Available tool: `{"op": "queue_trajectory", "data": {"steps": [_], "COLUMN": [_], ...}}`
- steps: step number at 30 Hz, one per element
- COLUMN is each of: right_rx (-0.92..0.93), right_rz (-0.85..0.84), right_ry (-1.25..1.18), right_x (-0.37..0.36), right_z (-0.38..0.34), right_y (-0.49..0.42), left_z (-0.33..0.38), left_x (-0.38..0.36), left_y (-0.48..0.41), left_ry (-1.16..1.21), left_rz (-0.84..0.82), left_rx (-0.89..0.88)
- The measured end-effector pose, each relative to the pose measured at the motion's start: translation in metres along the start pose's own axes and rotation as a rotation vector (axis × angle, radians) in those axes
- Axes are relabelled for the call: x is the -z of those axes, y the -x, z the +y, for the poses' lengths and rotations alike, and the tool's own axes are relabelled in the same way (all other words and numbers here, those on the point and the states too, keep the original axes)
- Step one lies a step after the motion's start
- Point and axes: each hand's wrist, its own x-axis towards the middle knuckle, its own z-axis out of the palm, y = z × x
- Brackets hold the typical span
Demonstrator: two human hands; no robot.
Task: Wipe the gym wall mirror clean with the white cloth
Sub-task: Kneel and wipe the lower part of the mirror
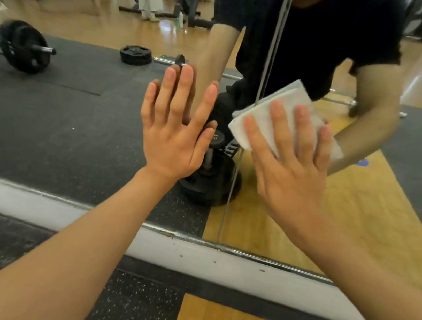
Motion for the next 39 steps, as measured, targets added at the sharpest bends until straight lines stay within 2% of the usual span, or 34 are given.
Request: {"op": "queue_trajectory", "data": {"steps": [3, 8, 14, 19, 23, 27, 30, 34, 36, 39], "right_rx": [0.067, 0.292, 0.504, 0.422, 0.581, 0.776, 0.769, 0.601, 0.532, 0.479], "right_rz": [-0.047, -0.324, -0.407, -0.364, -0.449, -0.513, -0.531, -0.644, -0.618, -0.543], "right_ry": [0.016, 0.101, -0.044, -0.078, -0.084, 0.051, 0.084, 0.066, 0.046, -0.010], "right_x": [-0.024, -0.051, -0.038, -0.047, -0.061, -0.058, -0.042, -0.012, -0.009, -0.031], "right_z": [-0.034, -0.067, -0.035, -0.055, -0.061, -0.037, 0.005, 0.067, 0.066, 0.003], "right_y": [0.064, 0.184, 0.157, 0.175, 0.203, 0.223, 0.250, 0.282, 0.282, 0.263], "left_z": [0.001, 0.002, 0.003, 0.004, 0.005, 0.004, 0.004, 0.005, 0.007, 0.006], "left_x": [0.000, -0.001, -0.001, -0.002, -0.001, 0.000, -0.001, -0.002, -0.004, -0.003], "left_y": [0.000, -0.002, 0.000, -0.002, -0.002, -0.002, -0.002, -0.003, -0.003, -0.004], "left_ry": [-0.020, -0.035, -0.059, -0.086, -0.077, -0.081, -0.095, -0.095, -0.090, -0.104], "left_rz": [0.006, 0.009, 0.020, 0.020, 0.025, 0.017, 0.015, 0.029, 0.042, 0.037], "left_rx": [-0.007, 0.001, 0.035, 0.034, 0.035, 0.038, 0.037, 0.041, 0.041, 0.044]}}
